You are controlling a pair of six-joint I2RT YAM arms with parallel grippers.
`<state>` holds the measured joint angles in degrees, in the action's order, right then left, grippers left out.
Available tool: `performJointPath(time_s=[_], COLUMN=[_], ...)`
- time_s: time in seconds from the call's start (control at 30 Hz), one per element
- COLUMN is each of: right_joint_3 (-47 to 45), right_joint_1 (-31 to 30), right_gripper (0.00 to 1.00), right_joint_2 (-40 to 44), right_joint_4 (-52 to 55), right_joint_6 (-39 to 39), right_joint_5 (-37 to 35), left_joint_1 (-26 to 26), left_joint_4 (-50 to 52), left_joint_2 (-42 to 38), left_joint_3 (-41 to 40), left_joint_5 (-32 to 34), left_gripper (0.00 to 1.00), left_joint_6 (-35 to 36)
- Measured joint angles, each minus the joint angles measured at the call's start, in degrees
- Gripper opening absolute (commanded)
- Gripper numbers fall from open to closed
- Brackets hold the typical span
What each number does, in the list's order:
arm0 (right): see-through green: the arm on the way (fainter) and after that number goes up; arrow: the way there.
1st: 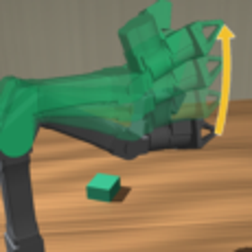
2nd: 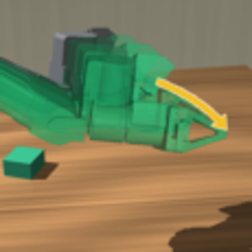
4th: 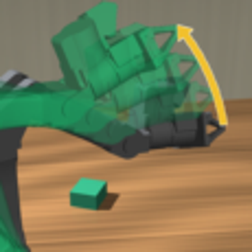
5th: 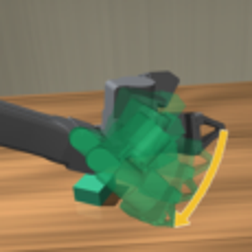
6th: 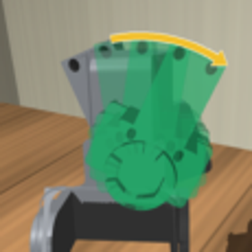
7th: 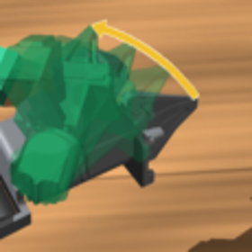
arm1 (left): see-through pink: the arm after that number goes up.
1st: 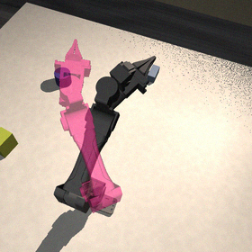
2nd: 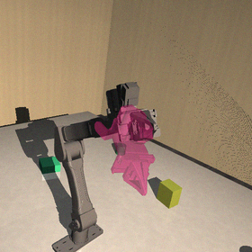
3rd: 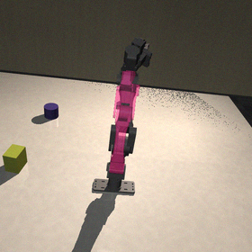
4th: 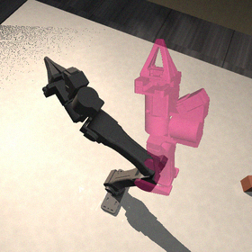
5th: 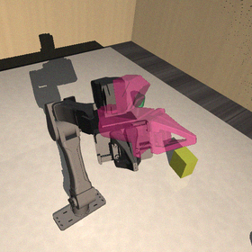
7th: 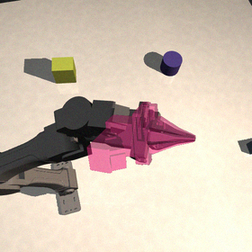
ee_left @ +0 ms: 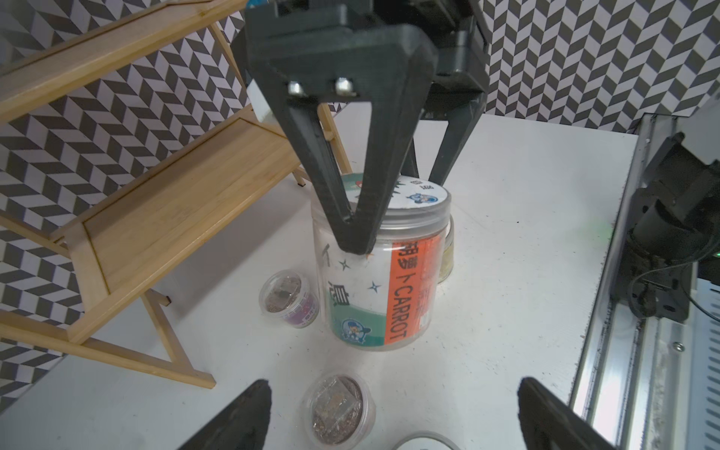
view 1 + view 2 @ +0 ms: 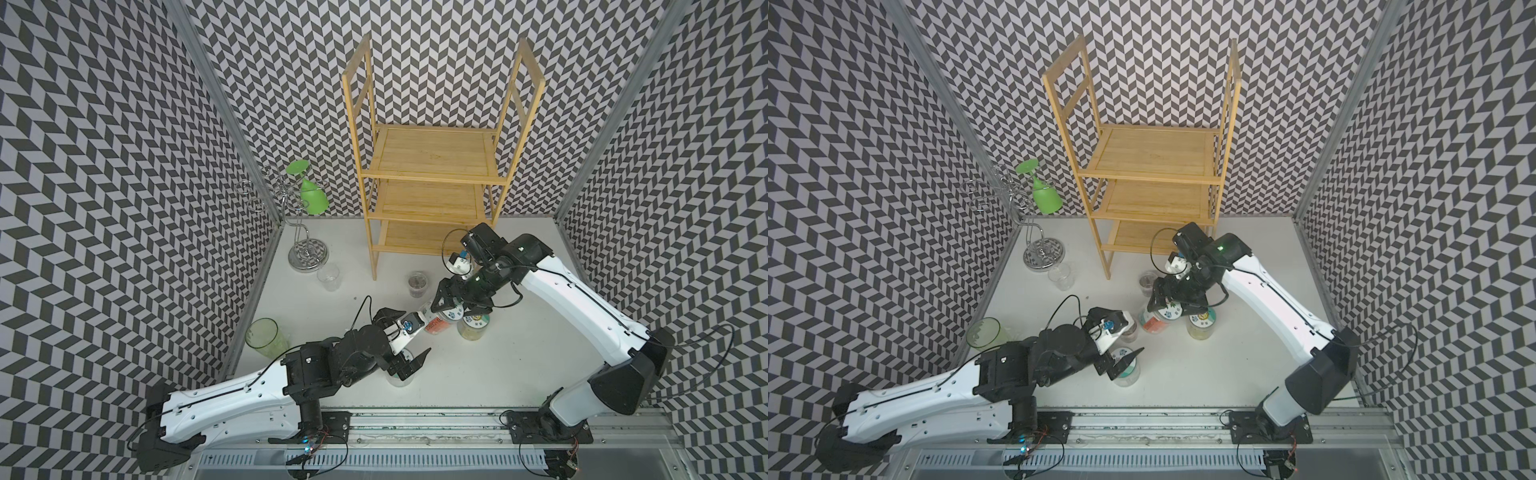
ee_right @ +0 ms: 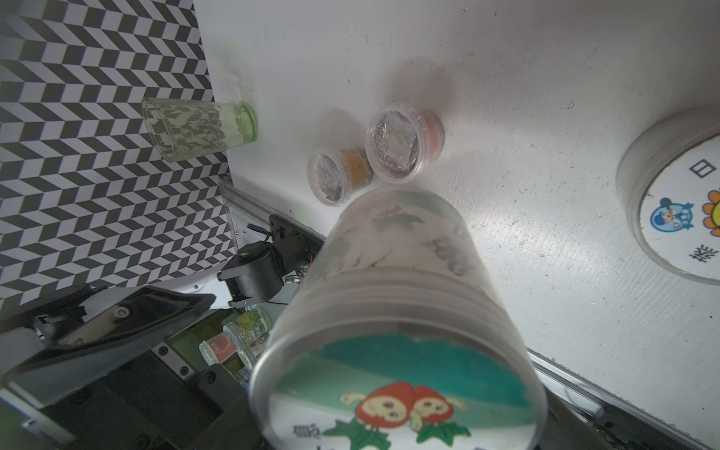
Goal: Place the seed container on the shelf
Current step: Pick up the seed jar at the center of the board.
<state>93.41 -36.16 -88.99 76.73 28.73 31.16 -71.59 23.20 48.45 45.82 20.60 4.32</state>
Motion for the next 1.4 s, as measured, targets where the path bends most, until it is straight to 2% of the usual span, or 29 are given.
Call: performJointPath(time_s=[0.27, 0.57, 1.13, 1.4], right_joint_3=[0.0, -1.2, -2.4, -2.6], right_joint_1=[0.1, 0.1, -0.4, -1.0], right_gripper=[0.7, 0.7, 0.72, 0.72], right_joint_2=[0.0, 0.4, 2.3, 2.3], right_joint_4=[0.0, 0.0, 0.2, 0.8], right_joint_6=[-2.3, -4.0, -5.2, -5.4], right_joint_5=[2.8, 5.1, 7.3, 6.9], left_joint_1=[0.0, 0.6, 5.6, 6.1], left_joint_4=[-7.1, -10.1, -12.0, -13.4], left_joint_2=[4.5, 7.5, 10.8, 12.1], left_joint_3=[-0.6, -0.9, -1.1, -1.1], left_joint_5=[2.8, 2.1, -6.2, -9.0], left_gripper=[1.0, 0.99, 1.0, 1.0], left_joint_6=[4.1, 5.0, 3.6, 3.0])
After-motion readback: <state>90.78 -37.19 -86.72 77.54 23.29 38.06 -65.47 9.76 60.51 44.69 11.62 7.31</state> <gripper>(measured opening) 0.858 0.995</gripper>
